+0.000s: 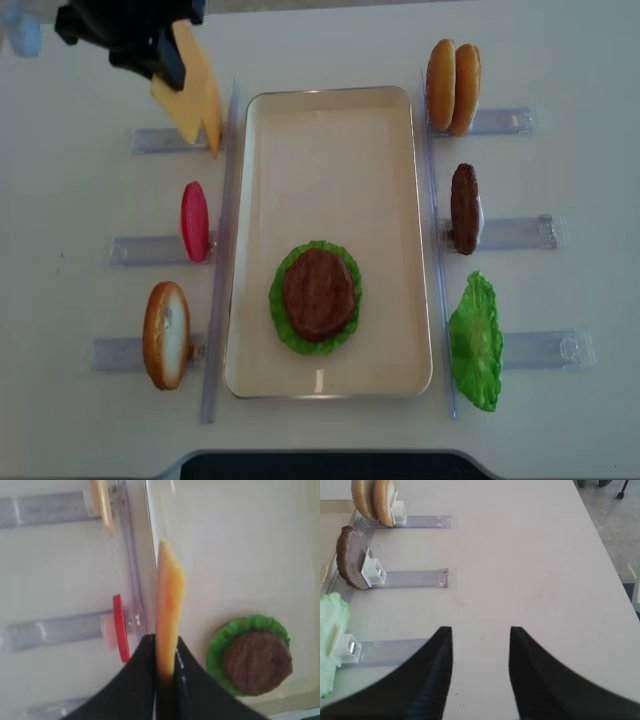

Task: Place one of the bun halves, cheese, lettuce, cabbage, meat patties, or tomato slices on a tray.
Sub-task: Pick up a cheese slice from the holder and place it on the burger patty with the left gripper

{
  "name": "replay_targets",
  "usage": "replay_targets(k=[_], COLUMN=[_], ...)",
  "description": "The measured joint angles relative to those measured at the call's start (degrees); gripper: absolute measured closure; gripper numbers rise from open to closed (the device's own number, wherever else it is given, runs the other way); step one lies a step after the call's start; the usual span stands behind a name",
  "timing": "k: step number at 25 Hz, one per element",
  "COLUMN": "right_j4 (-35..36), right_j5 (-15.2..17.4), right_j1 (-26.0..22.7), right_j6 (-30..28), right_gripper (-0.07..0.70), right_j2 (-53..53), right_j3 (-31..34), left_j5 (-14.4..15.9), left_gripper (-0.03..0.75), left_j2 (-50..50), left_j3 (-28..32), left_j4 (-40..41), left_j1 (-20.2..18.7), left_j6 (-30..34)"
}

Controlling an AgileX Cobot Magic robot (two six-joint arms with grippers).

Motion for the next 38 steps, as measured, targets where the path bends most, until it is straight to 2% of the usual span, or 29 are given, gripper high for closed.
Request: replay_targets(k=[7, 11, 17, 24, 29, 33, 38], right_j4=[0.0, 0.0, 0.0, 0.0, 0.0, 0.0, 0.0], right_j5=[0.0, 0.0, 0.0, 0.0, 0.0, 0.0, 0.0], right_j1=[0.0, 0.0, 0.0, 0.0, 0.0, 0.0, 0.0], right_j6=[0.0, 0.0, 0.0, 0.0, 0.0, 0.0, 0.0], right_gripper=[0.338, 0.338, 0.338, 0.338, 0.338, 0.338, 0.338], right_j2=[0.0, 0.0, 0.0, 0.0, 0.0, 0.0, 0.0], right_j3=[0.0, 0.0, 0.0, 0.0, 0.0, 0.0, 0.0], left_j5=[0.0, -0.1, -0.4, -3.1, -8.3, -14.6, -19.8], left_gripper=[0.685, 0.685, 0.685, 0.685, 0.685, 0.685, 0.685], left_j2=[-12.7, -19.7, -29.0, -31.0, -31.1, -28.9, -23.0], left_j3=[16.7, 23.9, 31.4, 36.0, 36.4, 38.1, 40.4], left_j4=[-0.8, -3.0, -3.8, -4.0, -7.8, -22.1, -37.8], left_j1=[0.0, 0.0, 0.0, 0.0, 0.0, 0.0, -0.4], left_j6=[-0.1, -0.1, -1.4, -1.6, -0.1, 8.7, 20.6])
